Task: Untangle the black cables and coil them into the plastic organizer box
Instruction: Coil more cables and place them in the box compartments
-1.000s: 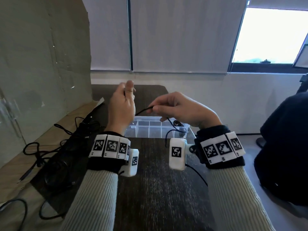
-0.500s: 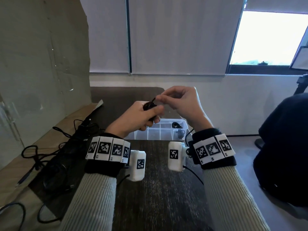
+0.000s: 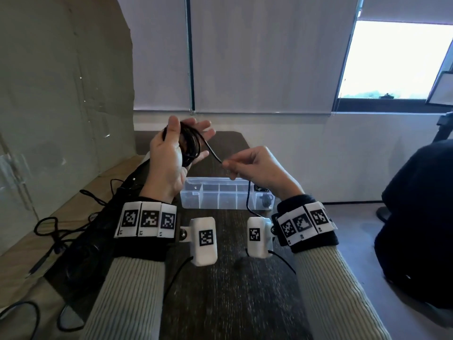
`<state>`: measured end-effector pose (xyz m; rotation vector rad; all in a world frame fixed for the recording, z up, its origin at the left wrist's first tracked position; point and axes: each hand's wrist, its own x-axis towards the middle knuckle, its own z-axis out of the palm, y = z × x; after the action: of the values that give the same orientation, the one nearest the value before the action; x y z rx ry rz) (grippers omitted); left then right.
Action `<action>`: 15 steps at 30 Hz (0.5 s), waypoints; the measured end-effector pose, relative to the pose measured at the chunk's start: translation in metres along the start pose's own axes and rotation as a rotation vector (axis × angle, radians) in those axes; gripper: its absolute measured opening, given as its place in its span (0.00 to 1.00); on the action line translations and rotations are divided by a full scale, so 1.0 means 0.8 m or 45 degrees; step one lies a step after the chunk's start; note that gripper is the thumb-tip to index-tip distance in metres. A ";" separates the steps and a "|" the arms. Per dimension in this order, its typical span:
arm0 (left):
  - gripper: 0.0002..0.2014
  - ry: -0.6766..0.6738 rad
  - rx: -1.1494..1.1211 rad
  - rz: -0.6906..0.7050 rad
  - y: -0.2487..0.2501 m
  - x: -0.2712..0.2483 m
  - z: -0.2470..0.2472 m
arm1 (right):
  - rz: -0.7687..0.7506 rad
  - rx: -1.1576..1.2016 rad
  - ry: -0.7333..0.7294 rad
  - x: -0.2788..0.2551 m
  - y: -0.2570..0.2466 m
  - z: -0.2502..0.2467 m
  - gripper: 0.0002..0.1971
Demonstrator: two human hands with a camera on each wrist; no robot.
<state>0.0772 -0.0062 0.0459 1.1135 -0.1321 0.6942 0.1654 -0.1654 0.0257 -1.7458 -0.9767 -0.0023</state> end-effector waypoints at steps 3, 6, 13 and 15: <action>0.16 0.003 -0.130 0.004 -0.002 -0.001 0.003 | 0.047 -0.034 -0.340 -0.006 -0.004 0.003 0.07; 0.14 0.098 -0.020 0.056 -0.006 0.001 0.002 | 0.066 -0.133 -0.582 -0.011 -0.010 -0.002 0.09; 0.24 0.142 1.147 0.539 -0.027 0.007 -0.030 | 0.022 -0.290 -0.536 -0.021 -0.040 -0.016 0.08; 0.32 0.052 1.307 0.447 -0.032 0.004 -0.027 | -0.091 -0.333 -0.449 -0.019 -0.049 -0.014 0.08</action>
<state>0.0895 0.0071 0.0174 2.0827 0.0868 1.1489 0.1364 -0.1803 0.0545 -1.9908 -1.3433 0.1417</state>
